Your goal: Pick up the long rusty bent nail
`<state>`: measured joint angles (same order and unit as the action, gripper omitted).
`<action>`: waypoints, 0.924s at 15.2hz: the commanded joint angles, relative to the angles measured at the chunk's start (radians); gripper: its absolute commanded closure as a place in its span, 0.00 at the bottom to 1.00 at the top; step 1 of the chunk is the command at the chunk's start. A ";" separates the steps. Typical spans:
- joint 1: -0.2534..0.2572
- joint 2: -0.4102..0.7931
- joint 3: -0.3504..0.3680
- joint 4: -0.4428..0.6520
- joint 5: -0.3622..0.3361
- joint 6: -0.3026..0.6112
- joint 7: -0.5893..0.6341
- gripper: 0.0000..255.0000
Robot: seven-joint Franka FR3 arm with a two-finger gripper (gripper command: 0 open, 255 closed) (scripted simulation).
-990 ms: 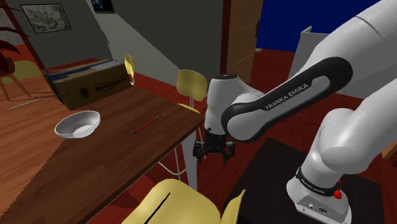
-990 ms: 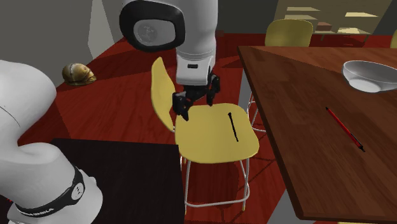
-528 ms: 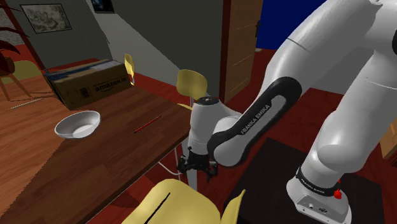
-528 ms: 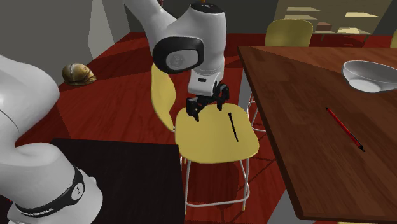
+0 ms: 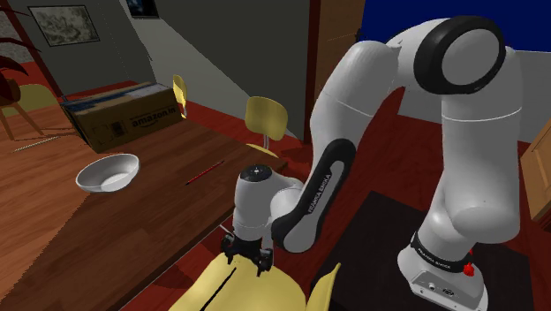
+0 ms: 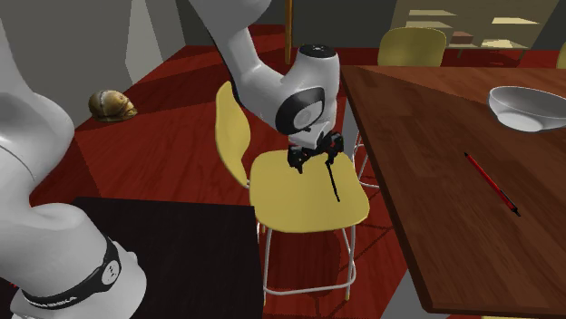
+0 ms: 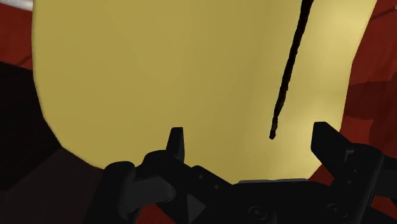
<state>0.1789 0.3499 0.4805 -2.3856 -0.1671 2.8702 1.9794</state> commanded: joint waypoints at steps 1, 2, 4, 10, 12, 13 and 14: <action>0.076 0.073 -0.073 0.067 -0.046 0.019 0.093 0.00; 0.111 0.111 -0.105 0.104 -0.058 0.027 0.129 0.00; 0.170 0.184 -0.160 0.181 -0.071 0.037 0.191 0.00; 0.268 0.354 -0.250 0.357 -0.071 0.059 0.289 0.00; 0.276 0.379 -0.260 0.368 -0.075 0.075 0.291 0.00; 0.280 0.392 -0.265 0.374 -0.077 0.082 0.292 0.00; 0.284 0.405 -0.269 0.380 -0.079 0.090 0.293 0.00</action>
<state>0.4567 0.7427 0.2170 -2.0105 -0.2442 2.9512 2.2694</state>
